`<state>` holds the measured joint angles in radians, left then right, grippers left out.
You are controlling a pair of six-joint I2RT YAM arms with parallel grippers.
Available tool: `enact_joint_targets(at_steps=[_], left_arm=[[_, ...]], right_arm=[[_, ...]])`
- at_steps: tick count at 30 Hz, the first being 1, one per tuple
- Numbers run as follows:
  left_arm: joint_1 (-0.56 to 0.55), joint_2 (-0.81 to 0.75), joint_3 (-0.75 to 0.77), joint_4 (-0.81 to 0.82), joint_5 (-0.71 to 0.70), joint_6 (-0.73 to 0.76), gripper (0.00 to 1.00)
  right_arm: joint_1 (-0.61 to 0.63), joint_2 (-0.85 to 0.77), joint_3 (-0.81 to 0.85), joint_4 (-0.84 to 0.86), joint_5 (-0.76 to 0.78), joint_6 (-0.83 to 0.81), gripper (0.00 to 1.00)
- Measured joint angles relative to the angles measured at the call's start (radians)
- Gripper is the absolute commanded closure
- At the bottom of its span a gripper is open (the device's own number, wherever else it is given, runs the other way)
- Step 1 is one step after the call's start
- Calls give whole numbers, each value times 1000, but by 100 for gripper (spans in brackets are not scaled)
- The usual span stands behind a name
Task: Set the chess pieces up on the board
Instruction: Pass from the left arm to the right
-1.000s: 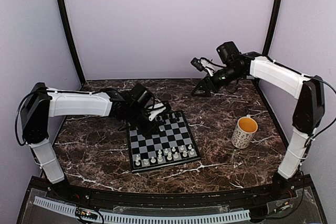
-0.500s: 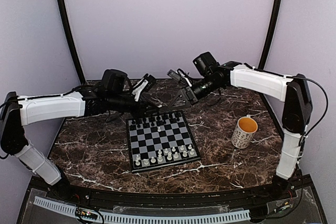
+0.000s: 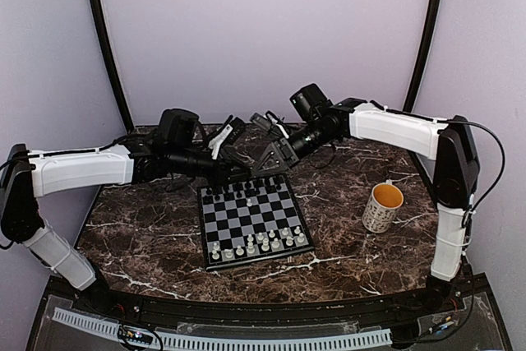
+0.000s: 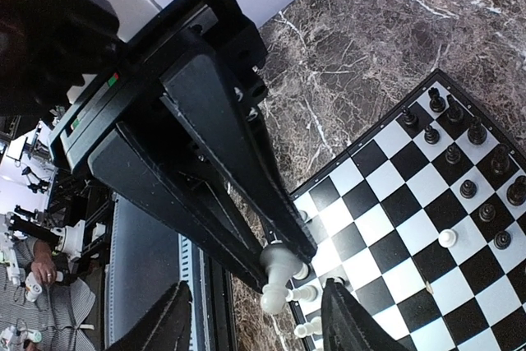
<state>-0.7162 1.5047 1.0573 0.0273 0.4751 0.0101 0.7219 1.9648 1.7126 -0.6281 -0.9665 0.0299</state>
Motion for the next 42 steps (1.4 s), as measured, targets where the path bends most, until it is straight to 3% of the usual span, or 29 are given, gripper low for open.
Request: enact_joint_targets(at_steps=[10,22,37,42], left_arm=[[-1,0,0,0,22,0,89],[-1,-1,0,1,24,0,88],[0,-10,0,-2,19,5,88],[1,-10,0,-7,17,6,80]], right_arm=[[0,23,21,8,-12,34,71],[-11,31,21,31,-85,91,63],[-29,51,2,115,-153,195,86],[-31,53,2,119,-143,185,92]])
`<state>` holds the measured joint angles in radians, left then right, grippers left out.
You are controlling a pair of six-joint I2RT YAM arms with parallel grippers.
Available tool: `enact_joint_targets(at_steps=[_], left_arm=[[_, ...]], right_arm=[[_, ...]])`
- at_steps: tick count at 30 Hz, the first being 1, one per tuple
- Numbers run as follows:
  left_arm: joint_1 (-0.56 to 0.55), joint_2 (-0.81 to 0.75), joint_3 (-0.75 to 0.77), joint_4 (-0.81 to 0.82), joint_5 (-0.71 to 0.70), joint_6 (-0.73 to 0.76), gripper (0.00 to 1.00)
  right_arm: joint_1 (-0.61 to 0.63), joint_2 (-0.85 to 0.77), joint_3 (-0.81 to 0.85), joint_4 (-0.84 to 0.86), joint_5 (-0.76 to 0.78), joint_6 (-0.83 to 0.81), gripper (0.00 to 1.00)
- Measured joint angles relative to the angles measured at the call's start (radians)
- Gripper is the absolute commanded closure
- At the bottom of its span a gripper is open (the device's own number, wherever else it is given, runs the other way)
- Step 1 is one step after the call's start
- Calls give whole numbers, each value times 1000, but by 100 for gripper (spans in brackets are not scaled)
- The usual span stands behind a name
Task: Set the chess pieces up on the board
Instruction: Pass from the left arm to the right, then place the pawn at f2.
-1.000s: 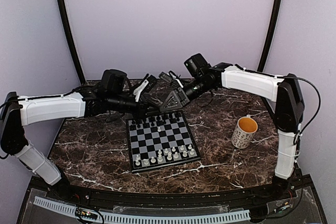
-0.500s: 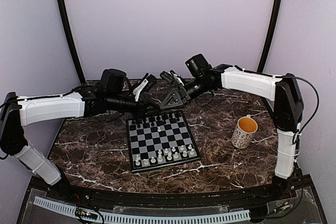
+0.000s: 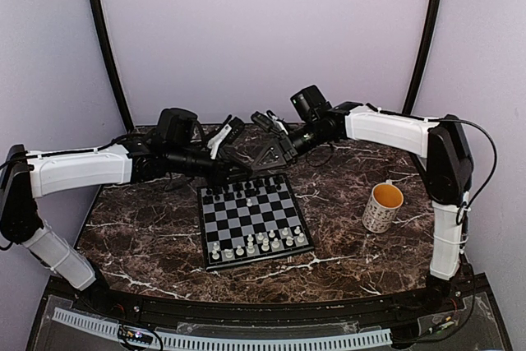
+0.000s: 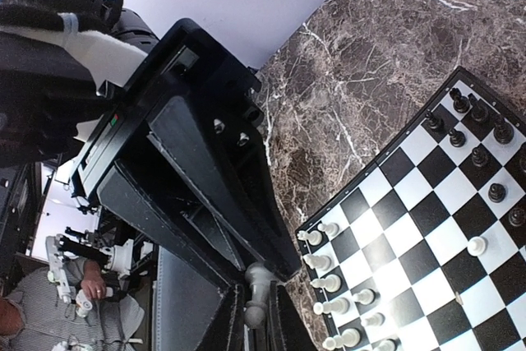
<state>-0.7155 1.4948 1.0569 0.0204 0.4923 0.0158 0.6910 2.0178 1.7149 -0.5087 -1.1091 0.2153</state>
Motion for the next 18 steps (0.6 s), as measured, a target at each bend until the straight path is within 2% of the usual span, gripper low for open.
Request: enact_joint_targets(at_steps=[5,8,11,14,18], left_arm=[[-1,0,0,-13,1,14,60],[-1,-5,0,-23,-12,30,55],[-1,-33,0,-70,-57,51,51],[10,-106,-13,-107,-125,62,39],[69,-259,-51,-105,-261,56,36]], right_arm=[[1,2,34,-59,72,-67,95],[2,3,62,-98,137,-126,95],[10,2,88,-144,258,-201,95],[25,2,105,-189,405,-281,95],[102,2,107,-235,591,-380,95]])
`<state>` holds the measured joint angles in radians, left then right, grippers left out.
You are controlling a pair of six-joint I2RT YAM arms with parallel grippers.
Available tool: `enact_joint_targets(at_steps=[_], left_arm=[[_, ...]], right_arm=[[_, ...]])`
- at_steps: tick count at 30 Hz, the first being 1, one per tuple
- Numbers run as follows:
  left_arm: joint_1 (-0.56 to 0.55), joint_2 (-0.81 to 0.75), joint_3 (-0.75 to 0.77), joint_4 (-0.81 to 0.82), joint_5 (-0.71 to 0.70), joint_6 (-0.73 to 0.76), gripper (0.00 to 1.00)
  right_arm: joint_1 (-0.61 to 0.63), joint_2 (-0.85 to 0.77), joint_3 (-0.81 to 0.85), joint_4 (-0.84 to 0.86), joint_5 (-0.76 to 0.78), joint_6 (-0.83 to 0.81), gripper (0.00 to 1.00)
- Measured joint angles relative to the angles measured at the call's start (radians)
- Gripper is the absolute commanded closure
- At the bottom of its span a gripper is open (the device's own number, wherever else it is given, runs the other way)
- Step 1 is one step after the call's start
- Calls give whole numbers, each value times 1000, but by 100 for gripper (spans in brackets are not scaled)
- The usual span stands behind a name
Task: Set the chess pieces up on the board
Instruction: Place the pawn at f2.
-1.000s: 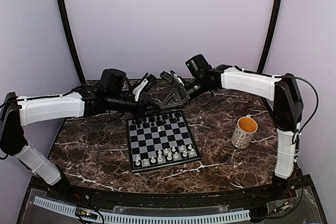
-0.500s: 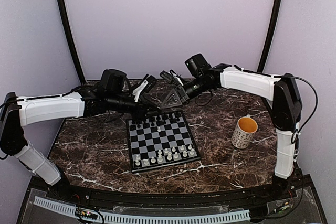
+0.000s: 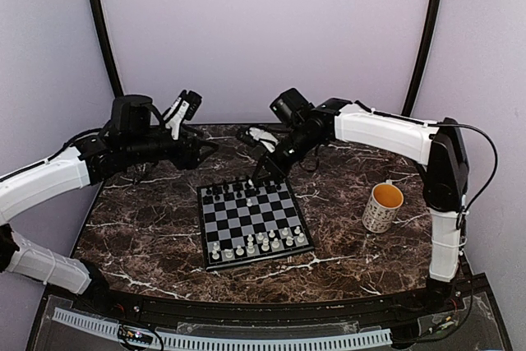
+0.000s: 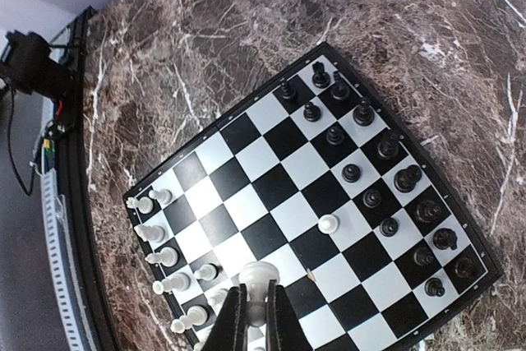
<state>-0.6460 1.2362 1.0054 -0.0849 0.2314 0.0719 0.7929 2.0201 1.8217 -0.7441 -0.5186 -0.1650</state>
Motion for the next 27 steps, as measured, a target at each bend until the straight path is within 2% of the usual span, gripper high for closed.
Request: enact_joint_targets(at_steps=[5,12,19,27], left_arm=[[35,-13,8,1,-172,-31,36],[35,37,9,-56,-321,-73,36],[42,30,9,-69,-405,-109,36],[44,16,9,-74,-433,-119,36]], right_arm=[[145,17,24,-48,170,-97,95],[294,130,93,-109,330,-193,96],[333,238,159,-180,410,-237,95],[348,287,206,-225,441,-259,94]])
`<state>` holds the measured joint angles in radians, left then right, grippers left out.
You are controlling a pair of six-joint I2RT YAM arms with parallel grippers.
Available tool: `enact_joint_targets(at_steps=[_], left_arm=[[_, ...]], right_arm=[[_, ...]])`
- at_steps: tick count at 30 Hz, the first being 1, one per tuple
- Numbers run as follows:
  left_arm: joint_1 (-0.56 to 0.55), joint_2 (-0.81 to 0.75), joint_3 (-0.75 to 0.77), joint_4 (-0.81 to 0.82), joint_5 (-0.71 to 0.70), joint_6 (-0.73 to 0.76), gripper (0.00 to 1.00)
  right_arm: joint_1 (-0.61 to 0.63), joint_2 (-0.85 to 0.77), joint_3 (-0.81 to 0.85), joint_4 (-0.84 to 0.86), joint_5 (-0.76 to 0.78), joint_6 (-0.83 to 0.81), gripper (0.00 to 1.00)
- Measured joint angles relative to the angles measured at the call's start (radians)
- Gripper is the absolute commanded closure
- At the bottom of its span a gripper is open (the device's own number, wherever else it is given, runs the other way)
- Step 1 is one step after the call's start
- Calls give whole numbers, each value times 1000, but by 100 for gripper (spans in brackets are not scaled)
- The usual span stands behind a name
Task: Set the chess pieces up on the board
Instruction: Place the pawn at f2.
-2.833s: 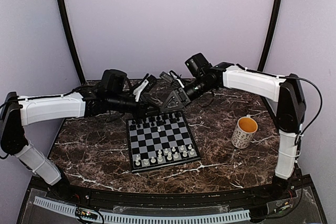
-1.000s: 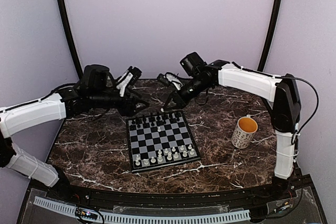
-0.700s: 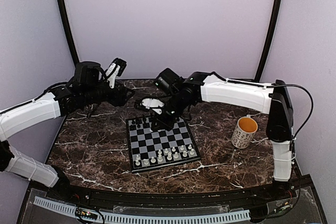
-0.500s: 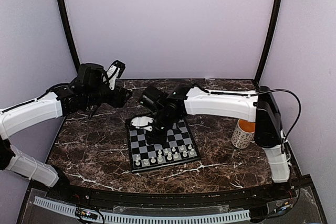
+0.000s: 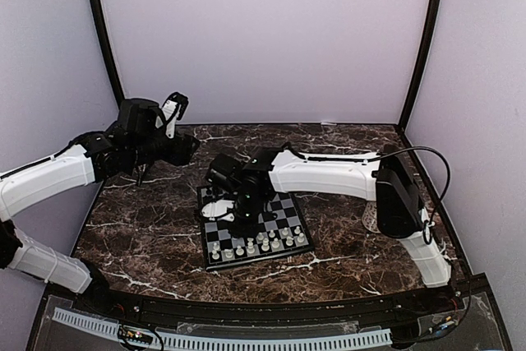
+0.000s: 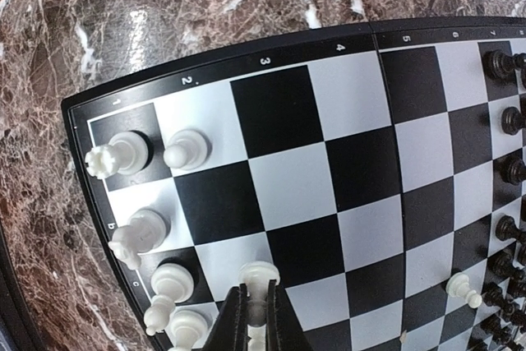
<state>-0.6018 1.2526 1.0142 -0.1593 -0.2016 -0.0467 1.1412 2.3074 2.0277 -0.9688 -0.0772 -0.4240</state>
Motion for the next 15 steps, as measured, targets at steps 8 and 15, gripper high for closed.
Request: enact_joint_targets(at_steps=[8,15], left_arm=[[0,-5,0,0,-2,0,36],[0,-5,0,0,-2,0,36]], right_arm=[[14,21,24,-34,-5,-13,94],[16,32,26,-51,-5,-19,89]])
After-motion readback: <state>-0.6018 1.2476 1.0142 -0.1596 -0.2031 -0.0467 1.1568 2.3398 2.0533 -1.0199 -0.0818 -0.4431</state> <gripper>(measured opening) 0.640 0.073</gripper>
